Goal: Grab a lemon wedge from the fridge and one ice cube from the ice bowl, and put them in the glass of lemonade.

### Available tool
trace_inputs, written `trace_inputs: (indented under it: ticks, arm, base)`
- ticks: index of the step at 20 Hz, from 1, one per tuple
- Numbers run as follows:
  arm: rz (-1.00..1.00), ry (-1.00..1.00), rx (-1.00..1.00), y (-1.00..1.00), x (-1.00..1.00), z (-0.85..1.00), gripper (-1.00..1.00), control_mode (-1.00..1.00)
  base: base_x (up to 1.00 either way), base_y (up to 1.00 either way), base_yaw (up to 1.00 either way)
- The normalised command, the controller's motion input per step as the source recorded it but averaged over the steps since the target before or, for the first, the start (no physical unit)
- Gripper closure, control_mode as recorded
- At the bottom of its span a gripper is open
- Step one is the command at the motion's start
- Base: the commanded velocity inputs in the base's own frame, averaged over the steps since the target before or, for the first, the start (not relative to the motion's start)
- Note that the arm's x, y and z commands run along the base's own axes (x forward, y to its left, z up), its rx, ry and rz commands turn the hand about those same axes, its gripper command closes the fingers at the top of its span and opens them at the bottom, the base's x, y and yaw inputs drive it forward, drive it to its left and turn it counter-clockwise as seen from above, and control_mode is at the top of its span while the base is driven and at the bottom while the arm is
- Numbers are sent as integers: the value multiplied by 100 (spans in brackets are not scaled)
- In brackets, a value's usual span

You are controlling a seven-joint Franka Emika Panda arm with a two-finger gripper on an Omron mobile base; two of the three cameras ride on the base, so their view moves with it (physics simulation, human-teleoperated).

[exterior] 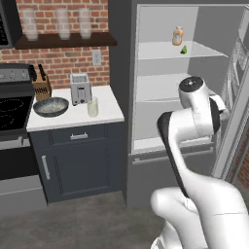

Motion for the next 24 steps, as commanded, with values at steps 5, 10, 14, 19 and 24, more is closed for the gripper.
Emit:
trace_inputs:
  ticks: [5, 10, 14, 19, 24]
  arm:
    - [-12, 22, -28, -44, 100, -7, -100, -100]
    - [-9, 22, -26, -48, 100, -13, -100, -100]
    - [-4, 24, -22, -50, 100, -13, -100, -100]
    - [0, 25, -15, -88, 69, -12, -100, -100]
    - [0, 15, -4, -100, 2, -16, -100, -100]
  base:
    - [0, 0, 0]
    - [0, 0, 0]
    - [0, 0, 0]
    - [0, 0, 0]
    - [0, 0, 0]
